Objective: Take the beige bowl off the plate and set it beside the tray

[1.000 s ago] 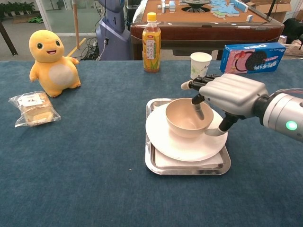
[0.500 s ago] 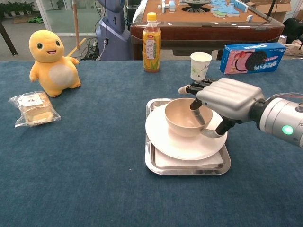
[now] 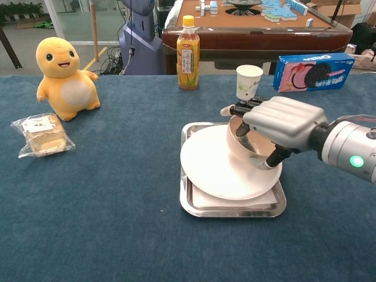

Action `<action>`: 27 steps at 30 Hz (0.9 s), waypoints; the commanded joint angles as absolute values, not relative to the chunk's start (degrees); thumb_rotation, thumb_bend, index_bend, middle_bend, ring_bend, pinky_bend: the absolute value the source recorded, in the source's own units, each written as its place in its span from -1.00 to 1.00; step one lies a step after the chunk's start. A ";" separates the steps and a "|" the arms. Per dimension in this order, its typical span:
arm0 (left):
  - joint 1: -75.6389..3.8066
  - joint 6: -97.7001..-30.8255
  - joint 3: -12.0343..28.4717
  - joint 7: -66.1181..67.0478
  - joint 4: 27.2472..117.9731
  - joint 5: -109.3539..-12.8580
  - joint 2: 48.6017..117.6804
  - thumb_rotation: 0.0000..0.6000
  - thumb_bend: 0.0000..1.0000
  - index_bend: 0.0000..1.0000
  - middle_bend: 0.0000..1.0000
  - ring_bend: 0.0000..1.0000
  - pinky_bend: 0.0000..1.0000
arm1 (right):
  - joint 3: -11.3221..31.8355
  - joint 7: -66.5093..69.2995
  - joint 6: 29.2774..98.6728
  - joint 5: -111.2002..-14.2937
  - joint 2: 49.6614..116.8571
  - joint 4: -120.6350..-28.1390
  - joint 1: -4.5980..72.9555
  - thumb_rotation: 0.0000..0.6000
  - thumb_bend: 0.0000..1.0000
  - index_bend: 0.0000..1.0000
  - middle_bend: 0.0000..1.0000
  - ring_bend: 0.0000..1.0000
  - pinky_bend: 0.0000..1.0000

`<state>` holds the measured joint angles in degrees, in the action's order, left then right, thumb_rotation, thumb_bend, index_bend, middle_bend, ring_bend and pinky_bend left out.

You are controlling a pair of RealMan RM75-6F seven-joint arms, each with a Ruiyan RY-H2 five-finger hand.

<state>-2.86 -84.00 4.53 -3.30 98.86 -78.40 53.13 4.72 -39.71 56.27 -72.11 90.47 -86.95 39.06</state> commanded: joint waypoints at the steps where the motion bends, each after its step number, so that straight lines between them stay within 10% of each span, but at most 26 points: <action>1: -2.88 -83.91 4.54 -3.27 98.86 -78.33 53.12 1.00 -0.89 -0.31 -0.79 -0.96 -0.57 | 4.71 -39.89 56.61 -72.13 90.10 -87.45 39.08 1.00 -0.10 0.22 -0.86 -1.00 -0.93; 27: -3.34 -83.04 4.34 -0.50 98.69 -77.92 54.02 1.00 -0.89 -0.31 -0.79 -0.96 -0.57 | 1.12 -43.99 62.71 -68.87 79.18 -96.59 34.05 1.00 -0.09 0.25 -0.86 -1.00 -0.93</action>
